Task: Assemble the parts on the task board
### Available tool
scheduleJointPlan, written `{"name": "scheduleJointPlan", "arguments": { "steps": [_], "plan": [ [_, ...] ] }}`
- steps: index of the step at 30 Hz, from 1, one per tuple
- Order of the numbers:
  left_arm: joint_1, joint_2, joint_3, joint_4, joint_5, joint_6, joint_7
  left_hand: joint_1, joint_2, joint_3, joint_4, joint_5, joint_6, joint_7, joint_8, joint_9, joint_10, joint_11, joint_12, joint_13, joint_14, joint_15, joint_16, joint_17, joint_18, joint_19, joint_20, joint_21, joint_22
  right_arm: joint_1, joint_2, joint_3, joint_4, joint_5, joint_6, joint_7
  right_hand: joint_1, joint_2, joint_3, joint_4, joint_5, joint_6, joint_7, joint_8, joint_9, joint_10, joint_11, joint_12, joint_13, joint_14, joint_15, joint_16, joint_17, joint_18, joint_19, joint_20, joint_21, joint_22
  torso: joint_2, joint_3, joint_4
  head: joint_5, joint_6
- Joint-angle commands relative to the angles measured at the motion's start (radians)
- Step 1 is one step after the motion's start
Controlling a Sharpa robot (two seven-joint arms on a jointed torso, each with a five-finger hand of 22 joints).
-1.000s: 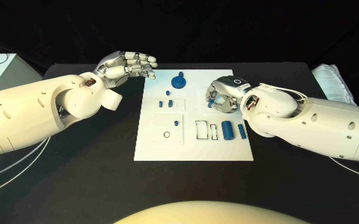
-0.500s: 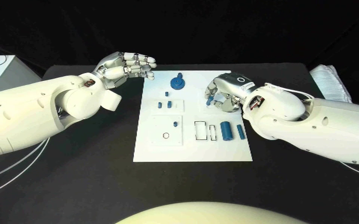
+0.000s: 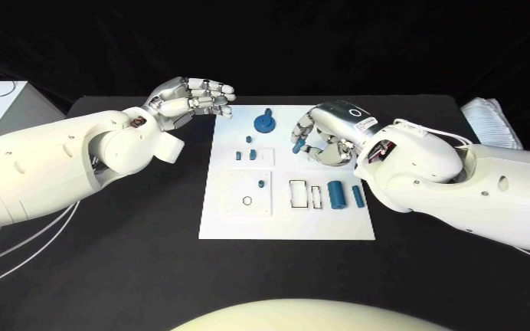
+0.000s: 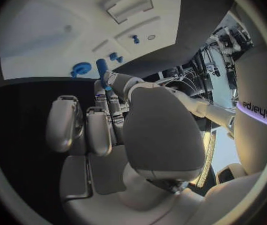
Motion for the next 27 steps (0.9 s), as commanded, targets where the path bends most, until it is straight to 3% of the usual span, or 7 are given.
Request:
{"name": "scheduleJointPlan", "arguments": {
  "steps": [1,6,9,14,22,27],
  "plan": [
    [0.000,0.004,0.001,-0.002,0.010,0.024,0.003,-0.002,0.007,-0.004,0.004,0.000,0.004,0.019,0.004,0.001,-0.008,0.000,0.006,0.001,0.000,0.005,-0.004,0.001,0.003,-0.005,0.001,0.005,0.002,-0.004,0.033,-0.002,0.003,0.029,0.010,0.003,-0.006,0.003,0.004,-0.004,0.004,0.004,0.005,0.004,0.001,0.070,-0.062,0.002,0.054,0.029,-0.007,0.001,-0.002,-0.021,0.026,-0.005,0.003,0.085,0.000,0.0019,-0.0062,0.019,-0.004],
    [0.000,0.009,0.001,-0.003,0.012,0.025,0.006,-0.006,0.007,-0.006,0.006,0.000,0.004,0.019,0.004,0.001,-0.009,0.000,0.007,0.001,0.000,0.005,-0.005,0.002,0.004,-0.005,0.002,0.004,0.001,-0.031,0.100,-0.006,-0.008,0.021,0.012,0.012,-0.008,0.003,0.006,-0.007,0.006,0.002,0.005,0.005,0.002,0.069,-0.062,0.000,0.055,0.029,-0.006,0.001,-0.003,-0.020,0.025,-0.005,-0.001,0.084,-0.002,-0.0001,-0.0045,0.024,-0.005],
    [-0.001,0.014,0.001,-0.005,0.015,0.022,0.008,-0.007,0.008,-0.006,0.006,0.000,0.004,0.019,0.004,0.001,-0.009,0.000,0.008,0.001,0.000,0.005,-0.005,0.002,0.004,-0.006,0.002,0.003,0.001,-0.057,0.144,-0.010,-0.021,0.013,0.013,0.019,-0.009,0.003,0.008,-0.009,0.007,0.001,0.005,0.005,0.002,0.069,-0.062,-0.001,0.056,0.029,-0.006,0.000,-0.005,-0.020,0.024,-0.005,-0.001,0.084,-0.002,0.0012,-0.0033,0.027,-0.006],
    [-0.001,0.017,0.001,-0.005,0.017,0.021,0.008,-0.007,0.008,-0.006,0.006,0.000,0.004,0.019,0.004,0.001,-0.009,0.000,0.008,0.001,0.000,0.005,-0.005,0.002,0.004,-0.006,0.002,0.003,0.001,-0.089,0.185,-0.014,-0.037,0.005,0.014,0.028,-0.011,0.003,0.011,-0.012,0.010,0.000,0.006,0.005,0.003,0.069,-0.061,-0.003,0.057,0.029,-0.006,0.000,-0.005,-0.020,0.024,-0.005,-0.003,0.084,-0.003,0.0000,-0.0026,0.032,-0.008],
    [-0.001,0.018,0.001,-0.003,0.018,0.019,0.008,-0.007,0.008,-0.006,0.007,0.000,0.004,0.019,0.004,0.001,-0.009,0.000,0.009,0.002,0.001,0.005,-0.005,0.002,0.004,-0.005,0.002,0.003,0.001,-0.123,0.213,-0.021,-0.063,-0.006,0.020,0.035,-0.011,0.003,0.012,-0.014,0.010,0.000,0.006,0.005,0.004,0.069,-0.061,-0.003,0.058,0.028,-0.006,0.000,-0.006,-0.020,0.024,-0.005,-0.004,0.084,-0.001,0.0006,-0.0061,0.046,-0.012],
    [-0.001,0.017,0.001,-0.001,0.018,0.019,0.007,-0.007,0.008,-0.006,0.007,0.000,0.004,0.019,0.004,0.001,-0.009,0.000,0.009,0.002,0.001,0.005,-0.005,0.002,0.004,-0.005,0.002,0.003,0.001,-0.138,0.222,-0.025,-0.076,-0.011,0.018,0.035,-0.013,0.003,0.014,-0.015,0.011,-0.001,0.006,0.005,0.004,0.069,-0.061,-0.004,0.059,0.028,-0.006,-0.001,-0.007,-0.019,0.023,-0.005,-0.005,0.084,0.001,0.0015,-0.0045,0.049,-0.015]
  ]
}}
